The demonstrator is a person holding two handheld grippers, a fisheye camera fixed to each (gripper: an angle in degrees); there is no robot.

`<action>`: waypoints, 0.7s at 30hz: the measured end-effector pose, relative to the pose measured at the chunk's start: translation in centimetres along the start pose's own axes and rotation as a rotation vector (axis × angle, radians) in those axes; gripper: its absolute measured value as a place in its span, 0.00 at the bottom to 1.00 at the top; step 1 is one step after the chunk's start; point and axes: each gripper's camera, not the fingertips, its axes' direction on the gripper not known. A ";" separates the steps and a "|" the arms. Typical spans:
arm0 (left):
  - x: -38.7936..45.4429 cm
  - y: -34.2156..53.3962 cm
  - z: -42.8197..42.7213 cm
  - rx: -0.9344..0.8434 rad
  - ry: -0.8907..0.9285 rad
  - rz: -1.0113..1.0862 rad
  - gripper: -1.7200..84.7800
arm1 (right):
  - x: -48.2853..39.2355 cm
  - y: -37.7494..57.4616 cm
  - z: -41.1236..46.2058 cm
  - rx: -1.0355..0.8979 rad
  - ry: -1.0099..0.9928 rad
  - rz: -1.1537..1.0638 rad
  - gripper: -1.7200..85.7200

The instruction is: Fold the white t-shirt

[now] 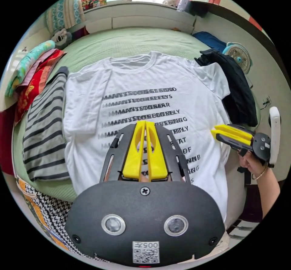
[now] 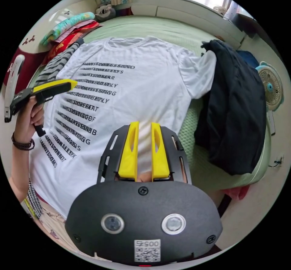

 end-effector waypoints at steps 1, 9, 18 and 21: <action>0.4 -0.5 0.9 -0.021 0.007 0.025 0.01 | 0.1 0.1 0.0 0.004 -0.005 0.016 0.06; 0.4 -0.9 2.2 -0.007 0.053 0.097 0.01 | 1.4 -3.3 -4.4 0.077 0.006 -0.015 0.08; -1.3 -2.2 3.5 -0.017 0.038 0.053 0.01 | 3.3 -13.1 -1.8 0.021 0.346 0.010 0.09; -1.7 -2.5 4.0 -0.031 0.002 0.048 0.01 | 3.6 -14.3 0.2 -0.023 0.488 0.042 0.08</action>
